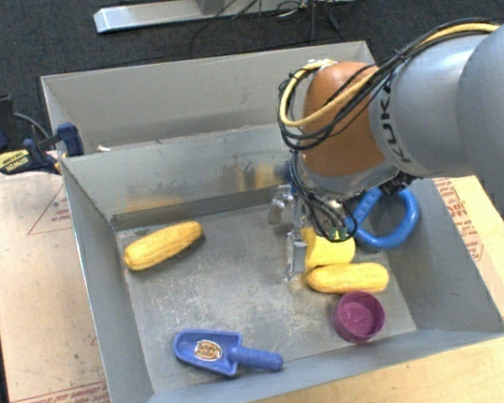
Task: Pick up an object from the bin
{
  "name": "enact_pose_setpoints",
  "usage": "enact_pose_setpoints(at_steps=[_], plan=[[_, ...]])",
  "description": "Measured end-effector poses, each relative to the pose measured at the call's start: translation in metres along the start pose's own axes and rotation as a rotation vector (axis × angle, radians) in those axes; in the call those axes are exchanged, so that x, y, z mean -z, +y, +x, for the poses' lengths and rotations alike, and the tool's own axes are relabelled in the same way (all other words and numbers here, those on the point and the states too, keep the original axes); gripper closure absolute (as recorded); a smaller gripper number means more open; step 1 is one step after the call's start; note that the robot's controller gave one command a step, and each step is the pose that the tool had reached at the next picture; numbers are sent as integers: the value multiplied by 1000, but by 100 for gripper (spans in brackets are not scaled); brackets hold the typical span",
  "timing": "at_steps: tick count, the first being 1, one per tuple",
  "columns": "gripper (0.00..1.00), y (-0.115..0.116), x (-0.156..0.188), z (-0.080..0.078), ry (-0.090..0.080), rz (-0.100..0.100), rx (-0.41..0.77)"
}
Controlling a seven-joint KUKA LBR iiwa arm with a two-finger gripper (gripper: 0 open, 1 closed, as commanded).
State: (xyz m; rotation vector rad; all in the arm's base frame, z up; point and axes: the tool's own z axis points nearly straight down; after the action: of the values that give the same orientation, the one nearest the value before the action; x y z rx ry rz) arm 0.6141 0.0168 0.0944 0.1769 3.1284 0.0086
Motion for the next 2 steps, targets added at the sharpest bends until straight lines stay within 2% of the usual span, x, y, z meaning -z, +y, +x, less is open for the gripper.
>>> enact_pose_setpoints(at_steps=[1,2], plan=[[0,-64,-17,6,4,0,117],[100,-86,-24,15,-3,-2,15]])
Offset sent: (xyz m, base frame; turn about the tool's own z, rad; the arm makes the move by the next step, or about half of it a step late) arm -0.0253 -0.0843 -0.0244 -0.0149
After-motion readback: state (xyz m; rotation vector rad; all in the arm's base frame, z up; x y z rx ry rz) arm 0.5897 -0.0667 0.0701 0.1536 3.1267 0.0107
